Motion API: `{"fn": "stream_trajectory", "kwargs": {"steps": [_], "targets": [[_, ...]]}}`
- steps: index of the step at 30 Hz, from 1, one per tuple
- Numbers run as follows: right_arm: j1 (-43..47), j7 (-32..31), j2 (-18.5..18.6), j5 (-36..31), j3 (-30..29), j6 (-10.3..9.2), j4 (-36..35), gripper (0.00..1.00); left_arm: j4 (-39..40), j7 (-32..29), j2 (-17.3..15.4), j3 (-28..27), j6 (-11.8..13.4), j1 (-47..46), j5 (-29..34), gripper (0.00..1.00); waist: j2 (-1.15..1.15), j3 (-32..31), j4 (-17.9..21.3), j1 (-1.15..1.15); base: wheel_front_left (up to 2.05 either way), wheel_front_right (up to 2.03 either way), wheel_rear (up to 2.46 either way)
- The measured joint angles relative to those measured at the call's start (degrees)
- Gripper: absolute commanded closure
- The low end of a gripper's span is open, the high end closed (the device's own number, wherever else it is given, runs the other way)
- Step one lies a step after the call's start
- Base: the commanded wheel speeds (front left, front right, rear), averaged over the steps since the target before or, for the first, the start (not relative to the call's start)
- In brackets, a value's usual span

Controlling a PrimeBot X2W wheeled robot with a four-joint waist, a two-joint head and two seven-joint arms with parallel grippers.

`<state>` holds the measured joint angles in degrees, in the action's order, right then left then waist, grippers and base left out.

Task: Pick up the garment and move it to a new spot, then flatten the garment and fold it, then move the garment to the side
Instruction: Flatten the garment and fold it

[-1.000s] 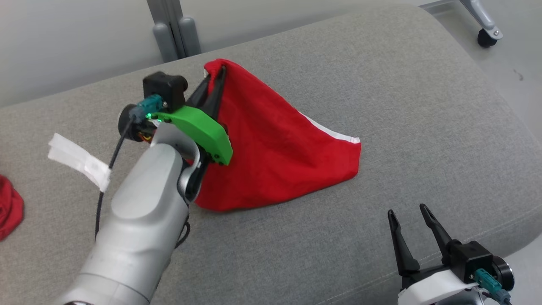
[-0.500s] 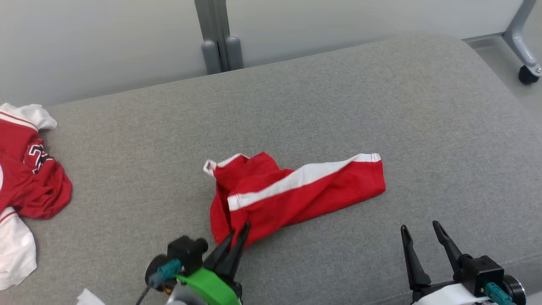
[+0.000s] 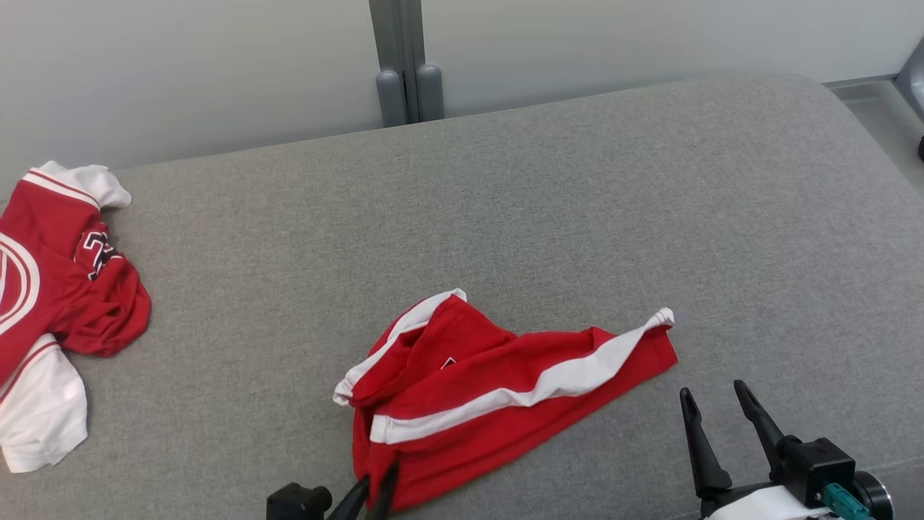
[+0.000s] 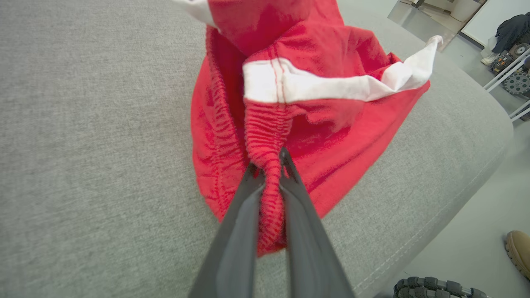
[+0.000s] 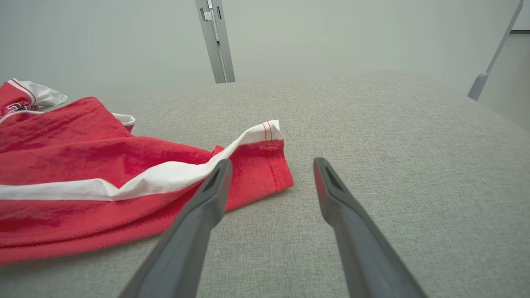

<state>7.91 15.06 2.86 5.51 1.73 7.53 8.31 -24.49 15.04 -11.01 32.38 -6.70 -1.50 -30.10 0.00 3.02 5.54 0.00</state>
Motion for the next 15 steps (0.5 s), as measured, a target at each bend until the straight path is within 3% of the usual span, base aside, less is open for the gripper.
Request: {"fn": "stream_trajectory", "kwargs": {"steps": [8, 15], "targets": [[0.11, 0.00, 0.00, -0.02, -0.48, 0.00, 0.04, 0.00, -0.12, 0.00, -0.23, -0.07, -0.60, 3.68, -0.13, 0.00, 0.00, -0.35, 0.28, 0.00, 0.00, 0.00, 0.00], [0.31, 0.00, 0.00, 0.00, -0.49, 0.00, 0.10, 0.00, 5.98, 0.02, -1.76, 1.62, -0.64, 3.52, -2.47, 0.00, 0.00, -0.36, -0.15, 0.00, 0.00, 0.00, 0.00]]}}
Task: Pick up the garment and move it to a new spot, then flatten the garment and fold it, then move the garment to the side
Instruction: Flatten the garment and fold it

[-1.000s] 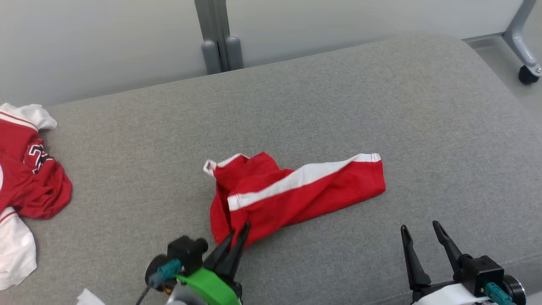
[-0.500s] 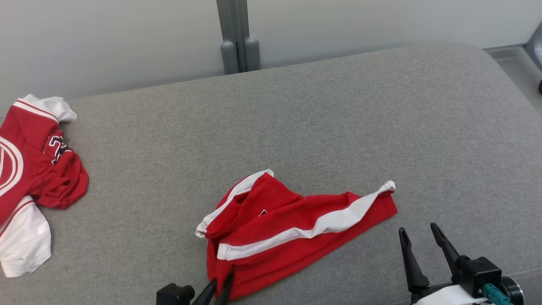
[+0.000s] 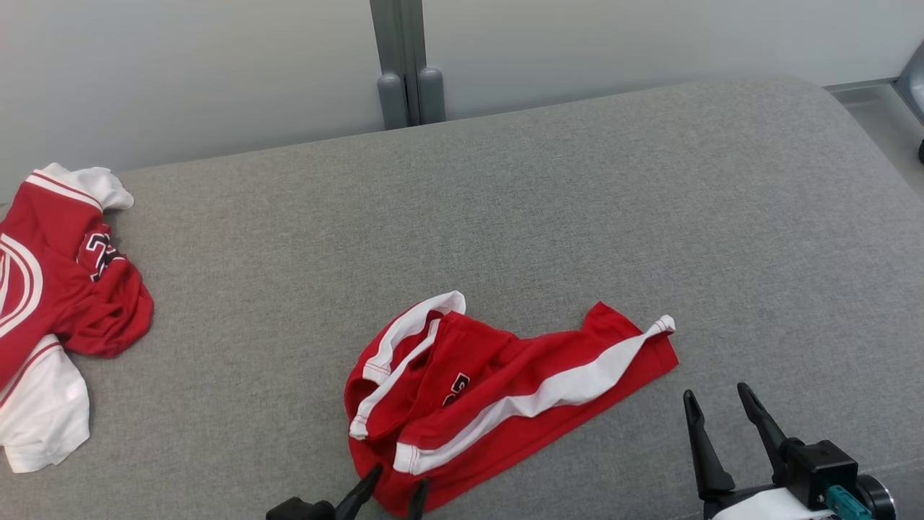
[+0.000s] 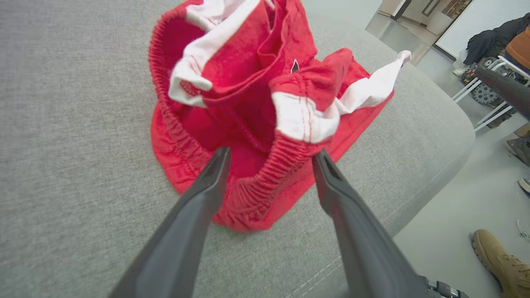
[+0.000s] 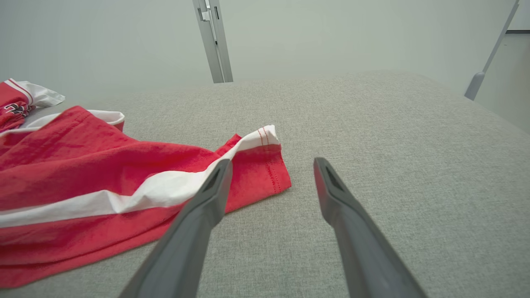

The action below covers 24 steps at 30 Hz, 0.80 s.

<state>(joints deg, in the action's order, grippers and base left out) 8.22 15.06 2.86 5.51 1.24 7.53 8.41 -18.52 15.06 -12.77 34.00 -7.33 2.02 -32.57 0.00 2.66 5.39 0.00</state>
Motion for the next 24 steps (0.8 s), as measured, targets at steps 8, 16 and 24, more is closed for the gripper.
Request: {"fn": "stream_trajectory", "kwargs": {"steps": [8, 16, 24], "targets": [[0.00, 0.00, 0.01, -0.01, 0.21, 0.00, 0.15, 0.00, 5.95, -3.34, -2.65, 3.22, -0.04, -0.48, -5.70, 0.00, 0.00, -0.14, 0.46, 0.00, 0.00, 0.00, 0.00], [0.00, 0.00, 0.00, -0.01, 0.46, 0.00, 0.32, 0.00, 8.04, -4.92, -2.49, 2.59, -0.04, -0.87, -9.27, 1.00, 0.00, 0.03, 0.74, 0.00, 0.00, 0.00, 0.00], [0.00, 0.00, 0.00, 0.00, 0.46, 0.00, 0.35, 0.00, 7.15, -6.50, -3.18, 3.46, -0.04, -0.30, -13.49, 1.00, 0.00, 0.06, 1.04, 0.00, 0.00, 0.00, 0.00]]}}
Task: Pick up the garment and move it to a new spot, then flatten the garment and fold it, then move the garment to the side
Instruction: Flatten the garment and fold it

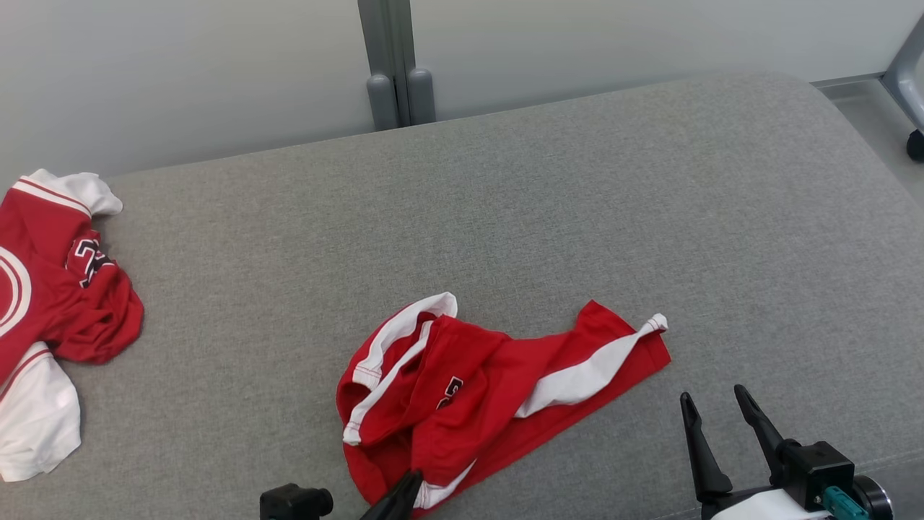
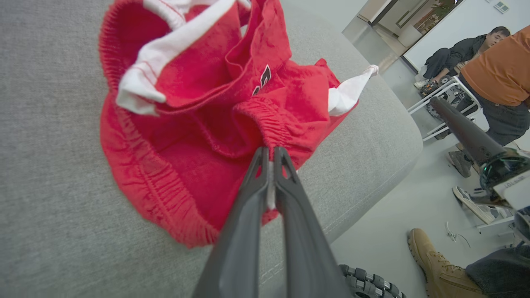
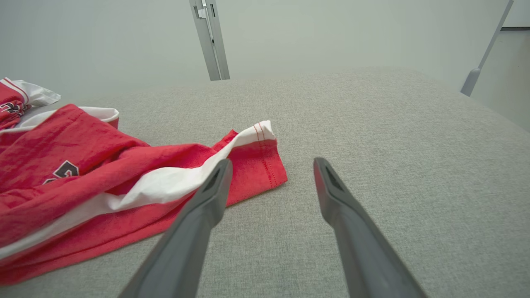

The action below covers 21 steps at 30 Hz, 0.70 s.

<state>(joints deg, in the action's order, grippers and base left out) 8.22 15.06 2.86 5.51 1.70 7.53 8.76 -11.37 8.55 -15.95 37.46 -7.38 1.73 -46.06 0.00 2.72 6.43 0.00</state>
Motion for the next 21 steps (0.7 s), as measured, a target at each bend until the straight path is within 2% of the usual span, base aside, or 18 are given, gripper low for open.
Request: {"fn": "stream_trajectory", "kwargs": {"steps": [7, 11, 15, 16, 17, 18, 19, 21], "targets": [[-0.01, 0.00, 0.00, 0.00, 0.08, 0.00, 0.00, 0.00, -0.93, -0.38, -1.07, -0.45, 0.00, -0.03, -2.80, 1.00, 0.00, 0.77, -0.44, 0.00, 0.00, 0.00, 0.00], [-0.13, 0.00, 0.00, 0.03, 0.16, 0.00, -0.05, 0.00, -3.91, -0.91, -1.15, -1.70, 1.32, -0.27, -3.94, 1.00, 0.00, 1.20, -0.57, 0.00, 0.00, 0.00, 0.00], [-0.21, 0.00, 0.00, 0.13, 0.36, 0.00, -0.02, 0.00, -6.27, -1.94, -1.12, -1.57, 1.52, -1.14, -4.04, 1.00, 0.00, 1.57, -0.64, 0.00, 0.00, 0.00, 0.00], [-0.23, 0.00, 0.00, 0.13, 0.42, 0.00, -0.01, 0.00, -6.43, -1.93, -1.11, -1.58, 1.51, -1.41, -4.05, 0.94, 0.00, 1.64, -0.63, 0.00, 0.00, 0.00, 0.00], [-0.25, 0.00, 0.00, 0.16, 0.45, 0.00, -0.01, 0.00, -6.43, -1.81, -1.07, -1.70, 1.49, -1.66, -4.13, 0.78, 0.00, 1.71, -0.61, 0.00, 0.00, 0.00, 0.00], [-0.27, 0.00, 0.00, 0.21, 0.45, 0.00, -0.01, 0.00, -6.25, -1.48, -1.04, -1.76, 1.38, -1.80, -4.28, 0.24, 0.00, 1.75, -0.59, 0.00, 0.00, 0.00, 0.00], [-0.27, 0.00, 0.00, 0.21, 0.46, 0.00, -0.01, 0.00, -6.05, -1.43, -1.04, -1.78, 1.33, -1.83, -4.47, 0.00, 0.00, 1.78, -0.58, 0.00, 0.00, 0.00, 0.00], [-0.28, 0.00, 0.00, 0.36, 0.47, 0.00, 0.05, 0.00, -5.31, -1.18, -1.15, -1.79, 1.26, -1.84, -4.70, 0.00, 0.00, 1.77, -0.57, 0.00, 0.00, 0.00, 0.00]]}}
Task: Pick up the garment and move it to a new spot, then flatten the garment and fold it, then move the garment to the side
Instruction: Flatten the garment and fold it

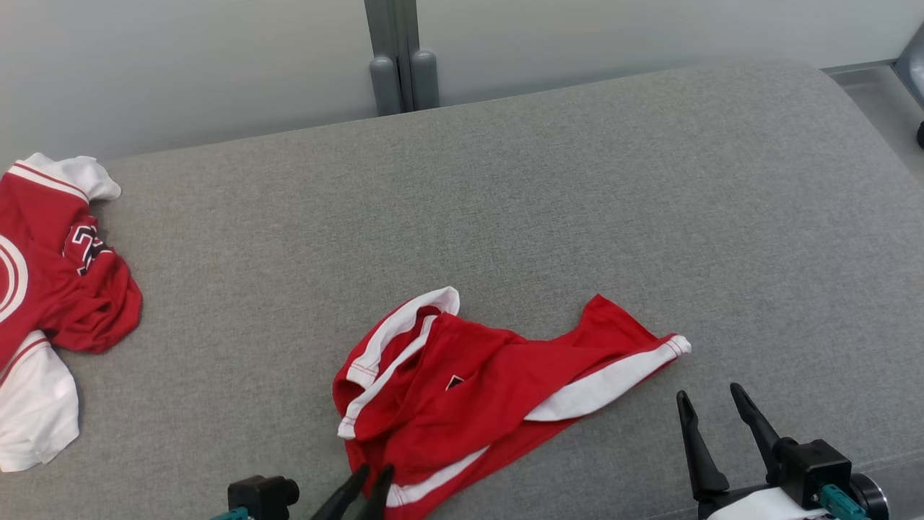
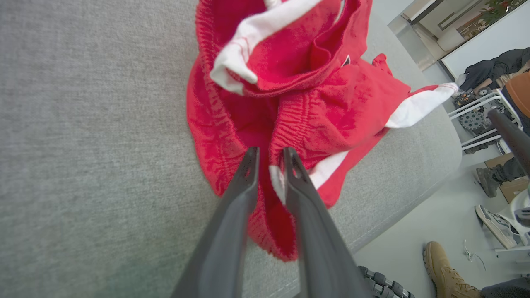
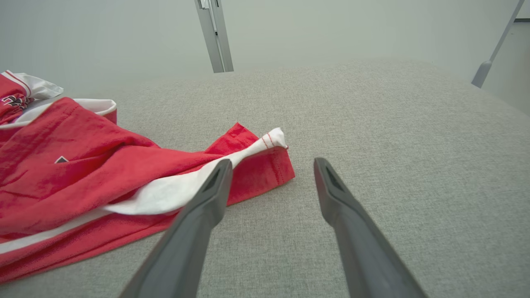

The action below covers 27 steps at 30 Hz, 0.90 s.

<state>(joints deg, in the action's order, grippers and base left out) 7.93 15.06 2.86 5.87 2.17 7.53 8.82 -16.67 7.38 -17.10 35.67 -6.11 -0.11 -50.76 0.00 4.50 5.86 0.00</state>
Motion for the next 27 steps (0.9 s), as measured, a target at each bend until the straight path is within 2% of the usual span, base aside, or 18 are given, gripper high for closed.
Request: {"fn": "stream_trajectory", "kwargs": {"steps": [5, 11, 15, 18, 21, 25, 27], "targets": [[0.01, 0.00, 0.00, 0.00, -0.14, 0.00, 0.01, 0.00, 2.64, 0.70, -1.02, -0.55, 0.14, 0.15, -0.08, 0.00, 0.00, 0.04, -0.18, 0.00, 0.00, 0.00, 0.00], [-0.09, 0.00, 0.00, -0.22, -0.56, 0.00, -0.49, 0.00, 6.24, 4.90, -2.30, -2.75, 3.59, 0.86, 2.56, 0.00, 0.00, -0.19, -0.65, 0.00, 0.00, 0.00, 0.00], [-0.57, 0.00, 0.00, -0.64, -1.00, 0.00, -1.58, 0.00, 7.69, 6.93, -1.66, -5.38, 6.08, 1.46, 5.84, 0.00, 0.00, -0.58, -0.92, 0.00, 0.00, 0.00, 0.00], [-1.13, 0.00, 0.00, -1.24, -1.47, 0.00, -2.81, 0.00, 8.50, 7.45, -0.27, -8.45, 8.00, 2.58, 10.21, 0.00, 0.00, -1.11, -1.18, 0.00, 0.00, 0.00, 0.00], [-1.30, 0.00, 0.01, -2.12, -1.70, 0.00, -3.96, 0.00, 11.09, 7.60, 2.24, -13.52, 8.83, 3.77, 16.22, 0.00, 0.00, -1.68, -1.54, 0.00, 0.00, 0.00, 0.00], [-1.91, 0.00, 0.00, -3.28, -1.03, 0.00, -5.10, 0.00, 12.95, 7.67, 5.25, -19.42, 8.73, 6.41, 25.28, 0.00, 0.00, -2.46, -1.92, 0.00, 0.00, 0.00, 0.00], [-2.32, 0.00, -0.01, -3.87, -0.64, 0.01, -5.43, 0.00, 13.95, 7.66, 8.28, -24.07, 7.53, 8.34, 31.14, 0.00, 0.00, -3.16, -2.20, 0.00, 0.00, 0.00, 0.00]]}}
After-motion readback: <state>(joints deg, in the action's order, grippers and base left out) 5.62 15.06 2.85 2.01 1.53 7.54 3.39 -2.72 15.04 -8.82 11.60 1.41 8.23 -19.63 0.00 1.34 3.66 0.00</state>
